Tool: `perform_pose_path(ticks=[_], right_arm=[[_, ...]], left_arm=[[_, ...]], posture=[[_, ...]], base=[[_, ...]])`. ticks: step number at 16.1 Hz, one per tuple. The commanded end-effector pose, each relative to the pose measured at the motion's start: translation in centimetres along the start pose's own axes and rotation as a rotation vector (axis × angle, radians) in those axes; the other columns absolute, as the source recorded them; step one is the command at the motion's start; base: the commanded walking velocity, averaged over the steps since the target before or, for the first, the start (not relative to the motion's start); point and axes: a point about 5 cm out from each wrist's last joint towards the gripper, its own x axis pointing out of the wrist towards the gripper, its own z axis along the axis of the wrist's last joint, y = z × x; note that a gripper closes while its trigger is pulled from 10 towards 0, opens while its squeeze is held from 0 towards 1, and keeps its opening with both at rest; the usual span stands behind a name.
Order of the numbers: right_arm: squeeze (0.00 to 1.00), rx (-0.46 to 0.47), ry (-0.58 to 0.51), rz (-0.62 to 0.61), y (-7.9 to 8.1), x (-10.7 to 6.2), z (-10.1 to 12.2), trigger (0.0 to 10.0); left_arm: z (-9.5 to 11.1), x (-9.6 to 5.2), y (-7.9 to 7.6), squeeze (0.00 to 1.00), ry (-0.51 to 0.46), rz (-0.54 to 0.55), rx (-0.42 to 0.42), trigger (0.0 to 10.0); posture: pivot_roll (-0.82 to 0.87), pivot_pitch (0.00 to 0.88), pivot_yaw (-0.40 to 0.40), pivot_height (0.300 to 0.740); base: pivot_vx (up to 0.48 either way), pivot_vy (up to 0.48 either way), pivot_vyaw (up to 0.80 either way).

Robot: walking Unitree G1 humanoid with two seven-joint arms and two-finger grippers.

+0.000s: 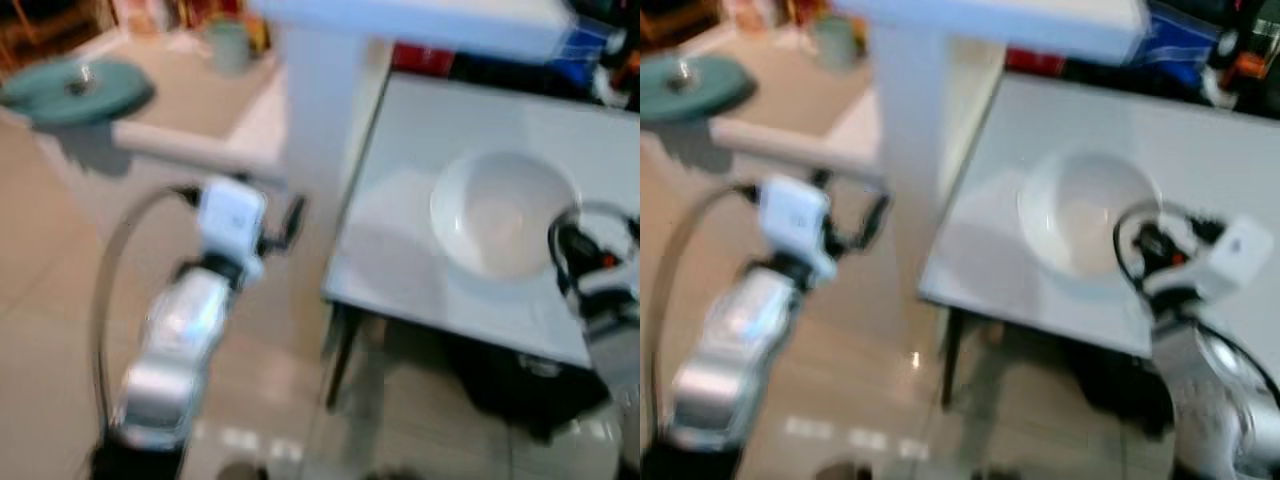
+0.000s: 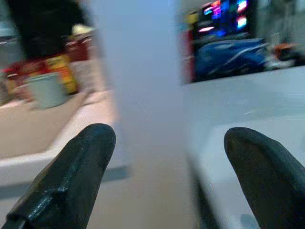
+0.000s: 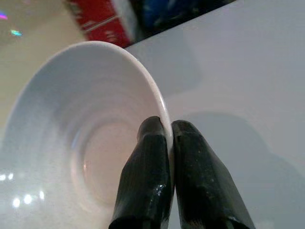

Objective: Setting the table

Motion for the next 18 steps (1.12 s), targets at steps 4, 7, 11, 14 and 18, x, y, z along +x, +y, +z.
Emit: perform_pose_path(ticks=[4, 7, 11, 14, 18], right_arm=[[0.0, -0.074, -0.062, 0.053, 2.8, -0.1, 0.7, 10.0], [0.0, -0.093, -0.081, 0.119, 5.6, -0.2, 0.2, 10.0], [0.0, -0.111, -0.032, 0.162, 6.4, 0.3, -1.2, 10.0], [0.0, -0.094, -0.006, 0.159, 7.0, 0.4, -1.8, 10.0], [0.0, -0.091, -0.022, 0.163, 6.9, 0.6, -1.6, 10.0]], left_arm=[[0.5, 0.3, 0.3, 0.0, -0.01, 0.019, 0.015, 10.0], [-0.1, 0.4, 0.7, 0.0, 0.01, 0.037, 0.009, 10.0], [0.4, 0.1, 0.7, 0.0, 0.019, 0.055, 0.015, 10.0], [0.2, 0.0, 0.9, 0.0, 0.018, 0.016, 0.01, 10.0], [0.5, 0.4, 0.8, 0.0, 0.014, 0.001, 0.01, 10.0]], posture=[[0.01, 0.092, -0.018, 0.74], [0.0, 0.092, -0.029, 0.74], [0.03, 0.094, -0.056, 0.74], [0.01, 0.088, -0.042, 0.74], [0.01, 0.077, -0.038, 0.74]], base=[[0.0, -0.398, 0.0], [0.0, -0.398, 0.0], [0.0, -0.097, 0.0], [0.21, 0.0, -0.52], [0.363, 0.0, -0.78]])
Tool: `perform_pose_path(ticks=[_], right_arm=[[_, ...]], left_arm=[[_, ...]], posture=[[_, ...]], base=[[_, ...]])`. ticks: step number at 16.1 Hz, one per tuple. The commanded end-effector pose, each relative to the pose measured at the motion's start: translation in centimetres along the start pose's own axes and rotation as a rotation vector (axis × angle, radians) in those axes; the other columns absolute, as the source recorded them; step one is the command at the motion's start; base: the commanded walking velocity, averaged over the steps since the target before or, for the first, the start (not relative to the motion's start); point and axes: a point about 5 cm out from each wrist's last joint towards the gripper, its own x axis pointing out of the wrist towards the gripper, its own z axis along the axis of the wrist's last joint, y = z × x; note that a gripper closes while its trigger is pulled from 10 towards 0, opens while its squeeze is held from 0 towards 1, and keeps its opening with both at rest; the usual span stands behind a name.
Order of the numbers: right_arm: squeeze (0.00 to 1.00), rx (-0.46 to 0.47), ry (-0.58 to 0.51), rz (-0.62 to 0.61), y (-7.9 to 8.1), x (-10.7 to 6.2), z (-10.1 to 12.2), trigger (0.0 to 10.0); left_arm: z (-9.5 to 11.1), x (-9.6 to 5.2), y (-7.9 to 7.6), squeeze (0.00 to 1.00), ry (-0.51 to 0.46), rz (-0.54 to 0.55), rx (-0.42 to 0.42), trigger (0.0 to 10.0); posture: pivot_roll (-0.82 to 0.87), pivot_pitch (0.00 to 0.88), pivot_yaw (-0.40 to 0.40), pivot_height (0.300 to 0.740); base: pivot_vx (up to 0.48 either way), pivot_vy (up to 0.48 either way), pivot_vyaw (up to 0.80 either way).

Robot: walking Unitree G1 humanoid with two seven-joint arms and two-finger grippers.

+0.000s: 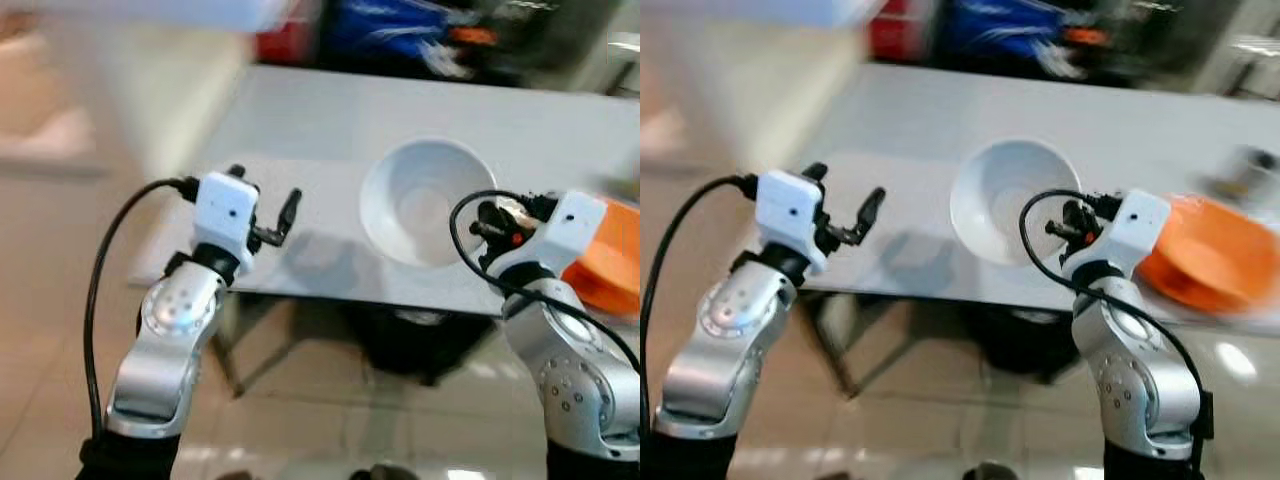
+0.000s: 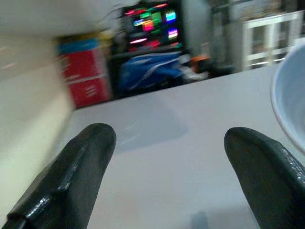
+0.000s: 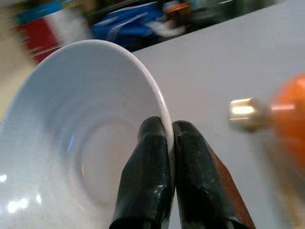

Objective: Setting the table

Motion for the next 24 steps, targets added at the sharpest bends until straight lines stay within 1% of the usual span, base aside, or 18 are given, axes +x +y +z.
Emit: perform_pose_path(ticks=[1, 3, 5, 6, 7, 9, 10, 12, 13, 14, 15, 16, 17, 18, 19, 20, 21, 24], right_arm=[[0.0, 0.001, -0.041, -0.012, -0.3, 0.1, 0.7, 10.0], [0.0, 0.001, -0.032, 0.0, -0.1, 0.2, 0.6, 10.0], [0.0, -0.034, -0.007, 0.086, 0.8, 0.3, 0.1, 10.0], [0.0, -0.037, 0.01, 0.137, 1.3, 0.2, -0.2, 10.0], [0.0, -0.032, 0.017, 0.157, 1.5, 0.1, -0.3, 10.0], [0.0, 0.012, 0.031, 0.204, 2.0, -0.1, -0.4, 10.0], [0.0, 0.037, 0.046, 0.213, 2.1, -0.1, -0.5, 10.0], [0.0, 0.009, 0.051, 0.24, 2.3, 0.0, -0.5, 10.0], [0.0, 0.068, 0.048, 0.248, 2.4, 0.2, -0.6, 10.0], [0.0, 0.062, 0.047, 0.249, 2.4, 0.2, -0.5, 10.0], [0.0, 0.052, 0.046, 0.247, 2.4, 0.4, -0.4, 10.0], [0.0, 0.104, 0.047, 0.231, 2.4, 0.7, -0.1, 10.0], [0.0, 0.175, 0.059, 0.199, 2.2, 1.4, 0.2, 10.0], [0.0, 0.183, 0.063, 0.184, 2.1, 1.9, 0.5, 10.0], [0.0, 0.21, 0.092, 0.149, 1.9, 3.0, 0.5, 10.0], [0.0, 0.218, 0.149, 0.105, 1.7, 4.1, 0.0, 10.0], [0.0, 0.213, 0.179, 0.094, 1.6, 4.9, -0.3, 10.0], [0.0, 0.28, 0.311, 0.04, 1.0, 8.0, -2.1, 10.0]], left_arm=[[0.2, 0.2, -0.5, 0.0, -0.006, -0.029, -0.013, 10.0], [0.0, 0.1, -0.2, 0.0, 0.001, -0.027, -0.01, 10.0], [0.2, 0.3, 0.1, 0.0, -0.006, -0.021, -0.005, 10.0], [0.2, 0.2, 0.0, 0.0, -0.005, -0.022, 0.002, 10.0], [0.3, 0.2, 0.0, 0.0, -0.007, -0.022, 0.002, 10.0], [0.2, -0.1, 0.2, 0.0, -0.001, -0.023, 0.007, 10.0], [0.1, -0.1, 0.3, 0.0, 0.004, -0.02, 0.015, 10.0], [0.3, 0.0, 0.4, 0.0, -0.003, -0.01, 0.013, 10.0], [0.5, -0.3, 0.2, 0.0, -0.008, -0.019, 0.018, 10.0], [0.5, -0.3, 0.2, 0.0, -0.007, -0.02, 0.019, 10.0], [0.5, -0.4, 0.1, 0.0, -0.009, -0.03, 0.006, 10.0], [0.7, -0.4, -0.3, 0.0, -0.02, -0.079, 0.014, 10.0], [0.9, -0.5, -0.9, 0.0, -0.03, -0.156, 0.036, 10.0], [1.0, -0.6, -1.3, 0.0, -0.035, -0.196, 0.03, 10.0], [1.0, -0.7, -1.3, 0.0, -0.026, -0.239, 0.047, 10.0], [0.9, -0.8, -1.3, 0.0, -0.017, -0.276, 0.07, 10.0], [0.7, -0.9, -1.3, 0.0, -0.007, -0.301, 0.073, 10.0], [-0.1, -1.6, -1.6, 0.0, 0.056, -0.418, 0.06, 10.0]], posture=[[0.01, 0.074, -0.039, 0.74], [0.02, 0.069, -0.043, 0.74], [0.02, 0.066, -0.04, 0.74], [0.03, 0.062, -0.039, 0.74], [0.03, 0.059, -0.039, 0.74], [0.02, 0.058, -0.044, 0.74], [0.02, 0.061, -0.051, 0.74], [0.03, 0.063, -0.053, 0.74], [0.03, 0.063, -0.056, 0.74], [0.03, 0.062, -0.055, 0.74], [0.03, 0.063, -0.054, 0.74], [0.03, 0.065, -0.052, 0.74], [0.03, 0.067, -0.047, 0.74], [0.03, 0.066, -0.04, 0.74], [0.02, 0.069, -0.038, 0.74], [0.03, 0.073, -0.037, 0.74], [0.03, 0.074, -0.038, 0.74], [0.04, 0.075, -0.042, 0.74]], base=[[0.401, 0.0, -0.77], [0.399, 0.0, -0.39], [0.403, 0.0, 0.0], [0.401, 0.0, 0.0], [0.401, 0.0, 0.0], [0.401, 0.0, 0.0], [0.401, 0.0, 0.8], [0.405, 0.0, 0.8], [0.398, 0.0, 0.0], [0.386, 0.0, 0.0], [0.0, 0.0, 0.0], [0.0, 0.0, 0.0], [0.0, 0.0, 0.0], [0.0, 0.0, 0.0], [0.0, 0.0, 0.0], [0.0, 0.0, 0.0], [0.0, 0.0, 0.0], [0.0, 0.0, 0.0]])
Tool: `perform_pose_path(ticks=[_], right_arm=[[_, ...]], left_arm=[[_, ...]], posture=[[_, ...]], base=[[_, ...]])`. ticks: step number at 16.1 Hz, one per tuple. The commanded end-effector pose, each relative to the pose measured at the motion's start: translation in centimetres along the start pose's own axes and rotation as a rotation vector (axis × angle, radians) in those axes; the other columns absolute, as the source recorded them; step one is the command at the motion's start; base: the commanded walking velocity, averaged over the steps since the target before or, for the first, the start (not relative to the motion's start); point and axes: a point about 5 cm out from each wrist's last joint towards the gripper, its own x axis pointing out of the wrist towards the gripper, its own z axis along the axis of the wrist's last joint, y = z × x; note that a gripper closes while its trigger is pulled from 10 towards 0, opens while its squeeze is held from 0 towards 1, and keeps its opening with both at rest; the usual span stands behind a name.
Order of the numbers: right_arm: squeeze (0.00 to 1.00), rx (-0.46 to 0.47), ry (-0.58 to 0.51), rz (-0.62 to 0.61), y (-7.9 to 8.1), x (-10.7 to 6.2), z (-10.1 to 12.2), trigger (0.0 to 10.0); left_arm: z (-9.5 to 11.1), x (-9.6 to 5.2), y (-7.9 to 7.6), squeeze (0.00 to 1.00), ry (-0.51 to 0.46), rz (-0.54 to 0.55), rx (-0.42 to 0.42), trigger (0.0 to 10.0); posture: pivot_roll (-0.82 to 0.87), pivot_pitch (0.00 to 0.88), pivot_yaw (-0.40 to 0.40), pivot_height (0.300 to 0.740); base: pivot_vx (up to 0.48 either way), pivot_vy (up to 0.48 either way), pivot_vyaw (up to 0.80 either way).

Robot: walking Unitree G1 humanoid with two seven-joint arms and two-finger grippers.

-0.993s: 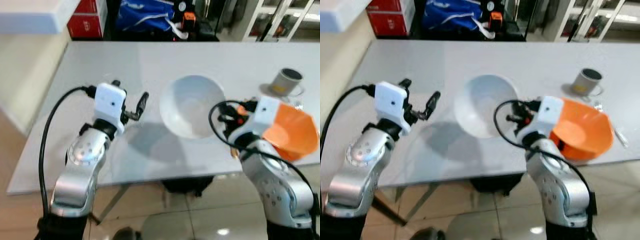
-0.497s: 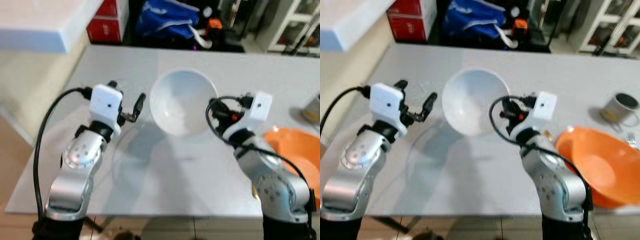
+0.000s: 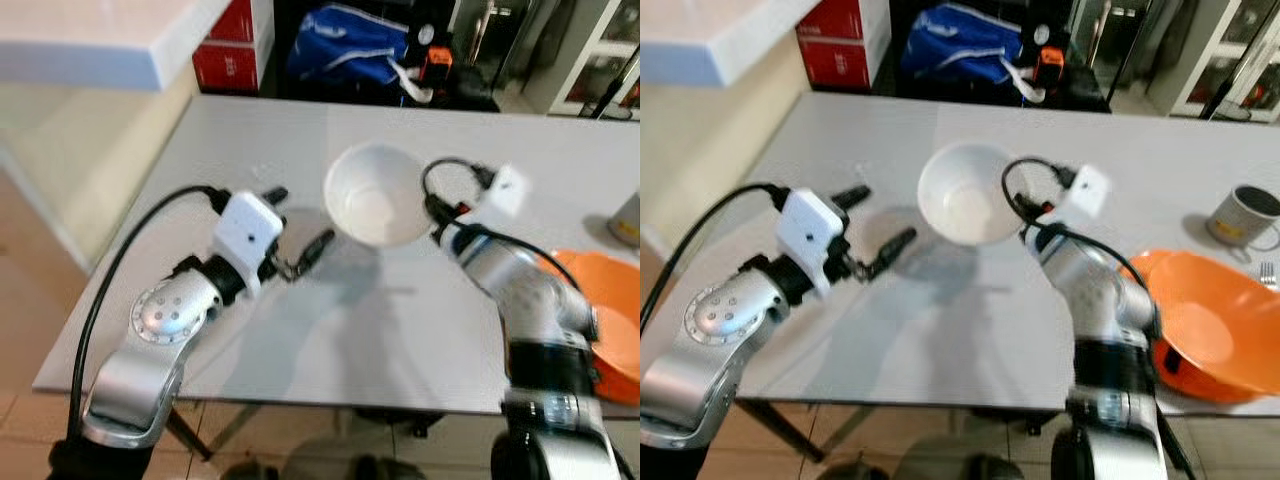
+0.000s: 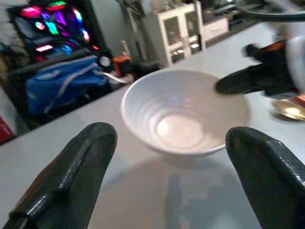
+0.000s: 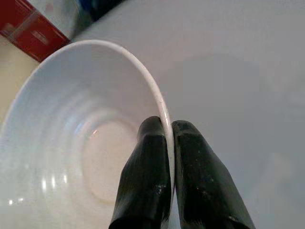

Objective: Setting the table

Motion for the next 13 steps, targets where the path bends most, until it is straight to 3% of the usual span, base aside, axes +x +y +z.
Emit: perform_pose_path(ticks=[1, 3, 5, 13], right_arm=[[0.0, 0.03, -0.029, 0.008, -0.2, 0.3, 1.0, 10.0], [0.0, 0.069, -0.006, -0.006, 0.0, 2.3, 1.4, 10.0], [0.0, 0.038, -0.017, -0.018, 0.2, 3.3, 1.8, 10.0], [0.0, 0.046, -0.02, 0.002, 1.6, 5.0, 2.7, 10.0]], left_arm=[[0.0, 0.0, -0.4, 0.0, 0.012, -0.042, 0.0, 10.0], [-0.1, -0.2, -0.8, 0.0, 0.027, -0.117, -0.067, 10.0], [0.0, -0.2, -1.1, 0.0, 0.03, -0.153, -0.067, 10.0], [0.4, 0.0, -0.1, 0.0, 0.036, -0.055, -0.048, 10.0]], posture=[[0.05, 0.076, -0.043, 0.74], [0.05, 0.077, -0.045, 0.74], [0.06, 0.079, -0.043, 0.74], [0.08, 0.109, -0.056, 0.74]], base=[[0.0, 0.0, 0.0], [0.0, 0.0, 0.0], [0.0, 0.0, 0.0], [0.0, 0.0, 0.0]])
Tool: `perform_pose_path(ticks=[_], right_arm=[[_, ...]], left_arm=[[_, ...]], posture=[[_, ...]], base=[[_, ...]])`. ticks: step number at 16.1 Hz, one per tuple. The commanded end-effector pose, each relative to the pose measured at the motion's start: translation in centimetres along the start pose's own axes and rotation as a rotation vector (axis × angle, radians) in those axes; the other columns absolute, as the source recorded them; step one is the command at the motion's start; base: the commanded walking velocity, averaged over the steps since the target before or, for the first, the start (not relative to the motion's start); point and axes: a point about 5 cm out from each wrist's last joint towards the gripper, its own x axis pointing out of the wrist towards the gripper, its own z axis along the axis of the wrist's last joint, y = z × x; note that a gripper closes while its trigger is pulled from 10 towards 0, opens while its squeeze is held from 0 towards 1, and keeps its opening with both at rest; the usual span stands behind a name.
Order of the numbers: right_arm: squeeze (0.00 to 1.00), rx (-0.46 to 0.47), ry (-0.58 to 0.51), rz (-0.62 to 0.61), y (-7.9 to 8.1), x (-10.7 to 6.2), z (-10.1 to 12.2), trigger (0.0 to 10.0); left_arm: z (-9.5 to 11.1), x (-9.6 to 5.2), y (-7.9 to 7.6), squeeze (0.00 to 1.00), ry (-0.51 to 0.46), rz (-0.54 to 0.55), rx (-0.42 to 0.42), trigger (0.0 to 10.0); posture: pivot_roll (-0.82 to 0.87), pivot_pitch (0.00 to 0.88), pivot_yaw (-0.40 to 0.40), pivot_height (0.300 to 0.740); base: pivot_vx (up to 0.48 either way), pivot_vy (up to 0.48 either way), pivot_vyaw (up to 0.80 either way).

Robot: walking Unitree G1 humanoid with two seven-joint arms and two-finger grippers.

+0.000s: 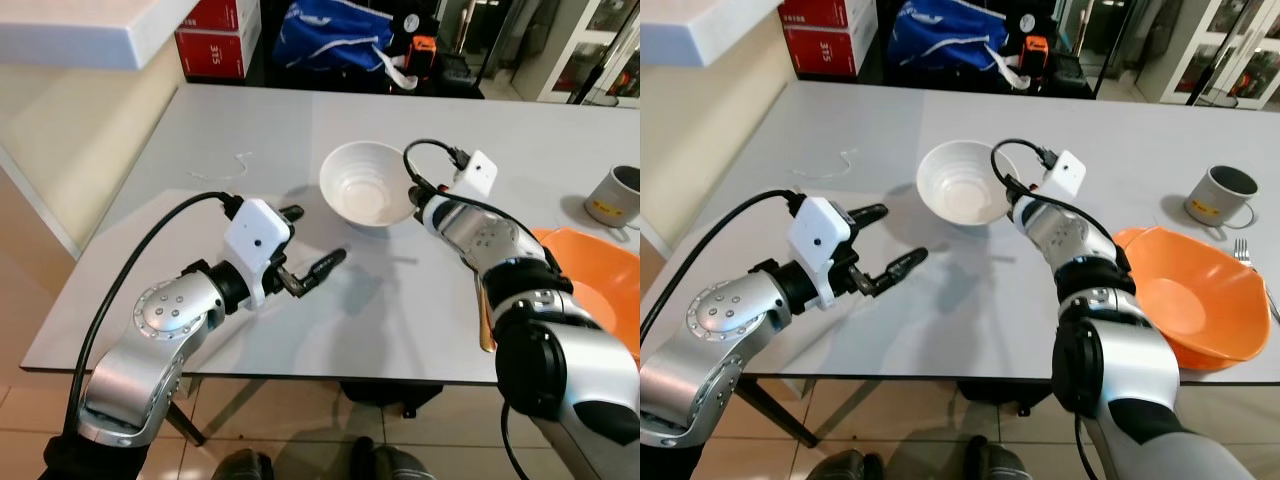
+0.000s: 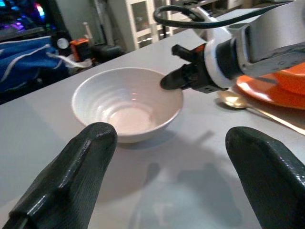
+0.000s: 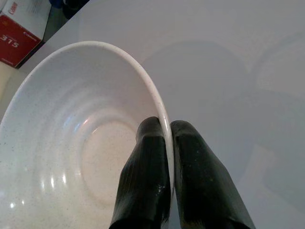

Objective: Setting the table

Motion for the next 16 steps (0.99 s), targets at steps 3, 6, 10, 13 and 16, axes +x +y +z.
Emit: perform_pose_path(ticks=[3, 6, 10, 13, 16], right_arm=[[0.0, 0.03, -0.048, 0.002, 0.7, 0.1, 1.4, 10.0], [0.0, 0.056, -0.008, -0.014, 0.8, 0.1, 1.2, 10.0], [0.16, 0.06, -0.005, -0.012, 1.0, 0.2, 1.4, 10.0], [1.0, 0.062, -0.018, -0.013, 1.2, 0.1, 1.8, 10.0], [1.0, 0.061, -0.024, 0.009, 1.9, 0.0, 2.6, 10.0]], left_arm=[[0.9, -0.6, 0.4, 0.0, -0.002, 0.012, 0.015, 10.0], [0.7, -0.8, 0.3, 0.0, 0.015, -0.003, 0.018, 10.0], [0.7, -0.7, 0.1, 0.0, 0.018, -0.004, 0.013, 10.0], [0.8, -0.7, 0.2, 0.0, 0.018, 0.001, 0.013, 10.0], [0.8, -0.7, 0.4, 0.0, 0.017, 0.006, 0.018, 10.0]], posture=[[0.08, 0.134, -0.058, 0.74], [0.07, 0.143, -0.054, 0.74], [0.07, 0.144, -0.057, 0.74], [0.08, 0.138, -0.059, 0.74], [0.08, 0.133, -0.059, 0.74]], base=[[0.0, 0.0, 0.0], [0.0, 0.0, 0.0], [0.0, 0.0, 0.0], [0.0, 0.0, 0.0], [0.0, 0.0, 0.0]])
